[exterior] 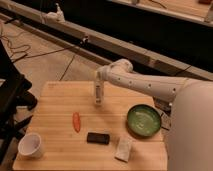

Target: Stand the bottle upright

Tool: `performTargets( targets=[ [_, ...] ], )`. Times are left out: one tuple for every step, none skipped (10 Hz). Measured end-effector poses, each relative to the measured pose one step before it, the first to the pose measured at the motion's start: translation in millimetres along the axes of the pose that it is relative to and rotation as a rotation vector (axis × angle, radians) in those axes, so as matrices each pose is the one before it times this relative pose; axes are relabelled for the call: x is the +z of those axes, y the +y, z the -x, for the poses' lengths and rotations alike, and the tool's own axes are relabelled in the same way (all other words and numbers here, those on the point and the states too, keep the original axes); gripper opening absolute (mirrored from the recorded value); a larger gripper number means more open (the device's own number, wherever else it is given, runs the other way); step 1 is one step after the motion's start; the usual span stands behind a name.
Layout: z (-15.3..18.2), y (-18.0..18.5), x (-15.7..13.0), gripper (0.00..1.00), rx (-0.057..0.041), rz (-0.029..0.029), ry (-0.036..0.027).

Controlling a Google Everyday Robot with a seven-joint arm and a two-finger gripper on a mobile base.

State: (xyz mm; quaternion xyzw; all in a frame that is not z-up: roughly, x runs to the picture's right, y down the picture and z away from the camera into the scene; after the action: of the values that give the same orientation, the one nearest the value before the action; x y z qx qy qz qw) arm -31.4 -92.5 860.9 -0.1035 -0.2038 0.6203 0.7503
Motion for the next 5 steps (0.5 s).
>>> performTargets(
  targets=[
    [0.23, 0.80, 0.24, 0.24, -0.00724, 0.00118, -0.00003],
    [2.59, 1.66, -0.18, 0.14, -0.00851, 0.00195, -0.00461],
    [1.64, 0.96, 0.29, 0.06, -0.00611, 0.00163, -0.00371],
    [1.35, 0.91, 0.89, 0.00, -0.00753, 0.00229, -0.00420],
    [0.05, 0.74, 1.28, 0.00, -0.00481, 0.00206, -0.00151]
  ],
)
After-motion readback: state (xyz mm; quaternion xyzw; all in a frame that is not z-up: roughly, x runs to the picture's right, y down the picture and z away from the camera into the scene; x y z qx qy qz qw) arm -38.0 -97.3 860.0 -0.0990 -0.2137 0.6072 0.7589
